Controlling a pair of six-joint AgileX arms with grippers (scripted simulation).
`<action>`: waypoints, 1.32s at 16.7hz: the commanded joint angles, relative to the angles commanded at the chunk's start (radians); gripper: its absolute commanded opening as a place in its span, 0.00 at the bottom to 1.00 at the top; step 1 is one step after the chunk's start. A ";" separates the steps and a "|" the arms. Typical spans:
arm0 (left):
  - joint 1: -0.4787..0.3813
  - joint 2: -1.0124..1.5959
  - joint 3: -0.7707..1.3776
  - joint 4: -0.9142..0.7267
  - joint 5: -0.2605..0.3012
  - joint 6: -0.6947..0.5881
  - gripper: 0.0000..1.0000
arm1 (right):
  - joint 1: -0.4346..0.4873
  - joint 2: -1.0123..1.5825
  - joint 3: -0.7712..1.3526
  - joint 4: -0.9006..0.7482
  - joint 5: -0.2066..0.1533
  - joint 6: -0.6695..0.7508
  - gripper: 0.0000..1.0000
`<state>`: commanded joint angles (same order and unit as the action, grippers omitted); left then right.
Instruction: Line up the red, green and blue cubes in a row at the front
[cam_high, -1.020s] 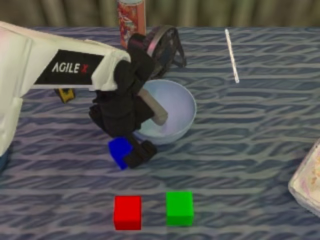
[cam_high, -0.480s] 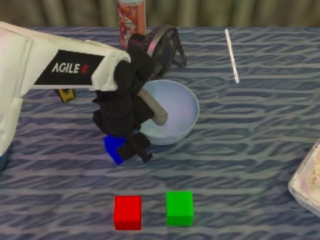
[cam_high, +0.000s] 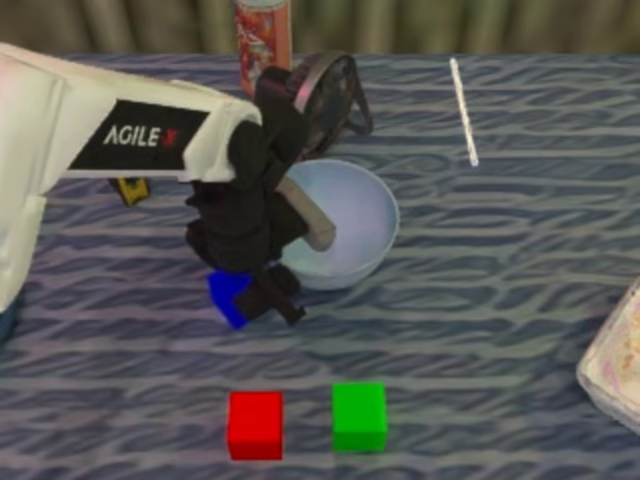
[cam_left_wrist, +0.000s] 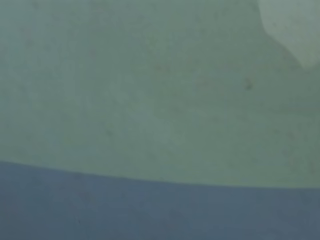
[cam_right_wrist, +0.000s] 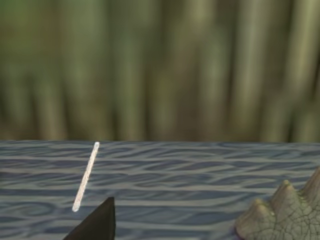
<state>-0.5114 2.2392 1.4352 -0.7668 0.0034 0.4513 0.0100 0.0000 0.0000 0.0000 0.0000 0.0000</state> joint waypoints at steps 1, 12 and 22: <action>0.000 0.000 0.000 0.000 0.000 0.000 0.00 | 0.000 0.000 0.000 0.000 0.000 0.000 1.00; 0.014 -0.134 0.146 -0.231 -0.006 0.002 0.00 | 0.000 0.000 0.000 0.000 0.000 0.000 1.00; -0.221 -0.065 0.272 -0.304 0.003 0.042 0.00 | 0.000 0.000 0.000 0.000 0.000 0.000 1.00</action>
<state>-0.7322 2.1741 1.7077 -1.0710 0.0067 0.4930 0.0100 0.0000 0.0000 0.0000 0.0000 0.0000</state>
